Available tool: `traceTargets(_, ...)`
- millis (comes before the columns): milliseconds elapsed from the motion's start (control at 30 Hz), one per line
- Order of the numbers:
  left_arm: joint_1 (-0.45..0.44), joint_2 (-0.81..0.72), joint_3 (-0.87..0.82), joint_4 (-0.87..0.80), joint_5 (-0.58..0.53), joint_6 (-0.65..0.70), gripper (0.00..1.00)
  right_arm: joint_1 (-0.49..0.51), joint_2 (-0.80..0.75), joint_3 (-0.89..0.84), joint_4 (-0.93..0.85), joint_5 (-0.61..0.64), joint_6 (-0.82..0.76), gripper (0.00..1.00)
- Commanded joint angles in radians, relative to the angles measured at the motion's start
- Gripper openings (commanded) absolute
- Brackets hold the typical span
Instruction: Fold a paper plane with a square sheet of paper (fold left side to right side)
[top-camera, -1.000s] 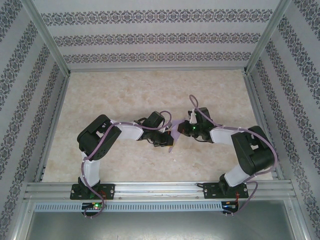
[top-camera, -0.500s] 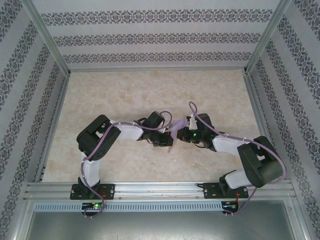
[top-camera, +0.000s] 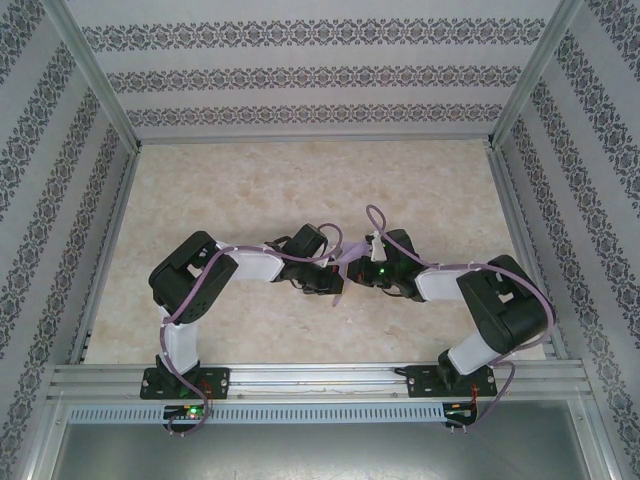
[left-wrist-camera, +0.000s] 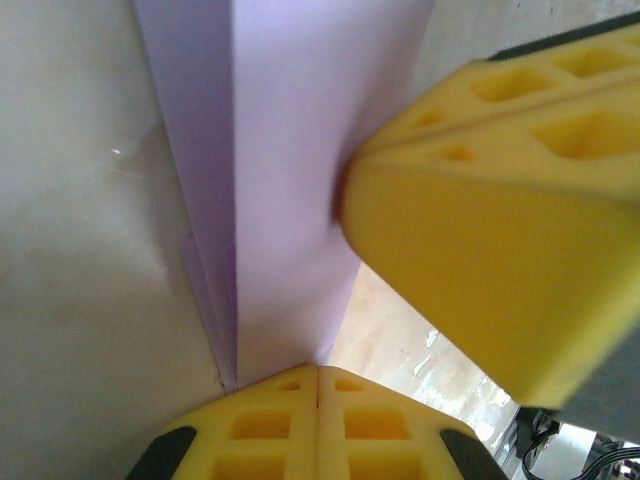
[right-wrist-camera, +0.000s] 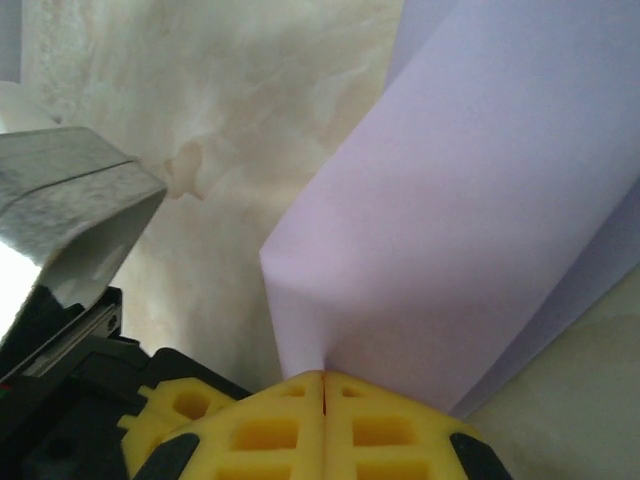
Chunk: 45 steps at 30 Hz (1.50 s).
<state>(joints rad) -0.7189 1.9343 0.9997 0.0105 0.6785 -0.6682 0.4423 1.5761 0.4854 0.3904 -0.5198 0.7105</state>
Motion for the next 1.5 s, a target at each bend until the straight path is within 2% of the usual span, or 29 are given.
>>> traceTargets(0,-0.002,0.039,-0.046,-0.198,-0.11,0.03,0.01,-0.01,0.037,0.028,0.036,0.011,-0.012,0.0)
traceTargets(467,-0.001,0.041,-0.036,-0.229,-0.129,0.039,0.0,-0.104,0.119,0.04,-0.002,0.007,-0.046,0.0)
traceTargets(1467,-0.002,0.054,-0.038,-0.23,-0.122,0.041,0.0,-0.296,0.231,0.277,-0.239,0.046,-0.184,0.0)
